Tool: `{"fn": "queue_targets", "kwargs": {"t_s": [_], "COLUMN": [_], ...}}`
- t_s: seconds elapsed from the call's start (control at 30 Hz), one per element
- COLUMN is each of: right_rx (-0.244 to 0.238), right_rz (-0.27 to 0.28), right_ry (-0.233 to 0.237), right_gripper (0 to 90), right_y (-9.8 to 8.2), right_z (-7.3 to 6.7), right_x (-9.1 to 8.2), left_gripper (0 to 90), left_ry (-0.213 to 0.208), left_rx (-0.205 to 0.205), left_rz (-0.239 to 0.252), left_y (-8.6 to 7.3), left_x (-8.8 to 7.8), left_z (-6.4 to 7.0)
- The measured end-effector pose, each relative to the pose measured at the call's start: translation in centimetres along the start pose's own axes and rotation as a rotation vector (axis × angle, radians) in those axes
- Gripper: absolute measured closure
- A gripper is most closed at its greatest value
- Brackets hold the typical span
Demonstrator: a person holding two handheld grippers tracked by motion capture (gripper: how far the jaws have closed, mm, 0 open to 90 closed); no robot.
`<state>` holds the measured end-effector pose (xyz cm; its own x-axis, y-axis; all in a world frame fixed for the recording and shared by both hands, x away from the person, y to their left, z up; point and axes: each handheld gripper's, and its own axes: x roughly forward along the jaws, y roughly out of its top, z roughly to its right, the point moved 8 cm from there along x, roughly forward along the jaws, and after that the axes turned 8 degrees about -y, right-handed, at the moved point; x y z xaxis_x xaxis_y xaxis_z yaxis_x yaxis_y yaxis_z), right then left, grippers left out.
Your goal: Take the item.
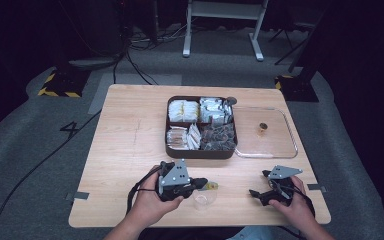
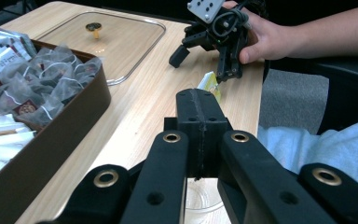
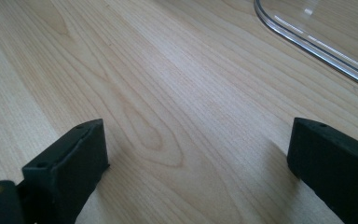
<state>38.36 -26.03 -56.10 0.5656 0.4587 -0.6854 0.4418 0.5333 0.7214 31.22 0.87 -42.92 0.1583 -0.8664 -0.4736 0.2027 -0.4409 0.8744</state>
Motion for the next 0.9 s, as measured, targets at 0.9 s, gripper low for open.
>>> {"fn": "queue_targets", "kwargs": {"t_s": [0.9], "right_rx": [-0.007], "right_rz": [0.001], "right_ry": [0.003], "right_gripper": [5.0], "right_y": [0.0], "right_z": [0.0], "right_x": [0.0], "left_gripper": [74.0], "left_ry": [-0.042], "left_rx": [-0.051], "left_rz": [-0.002], "left_y": [-2.6], "left_x": [2.4], "left_z": [0.2]}}
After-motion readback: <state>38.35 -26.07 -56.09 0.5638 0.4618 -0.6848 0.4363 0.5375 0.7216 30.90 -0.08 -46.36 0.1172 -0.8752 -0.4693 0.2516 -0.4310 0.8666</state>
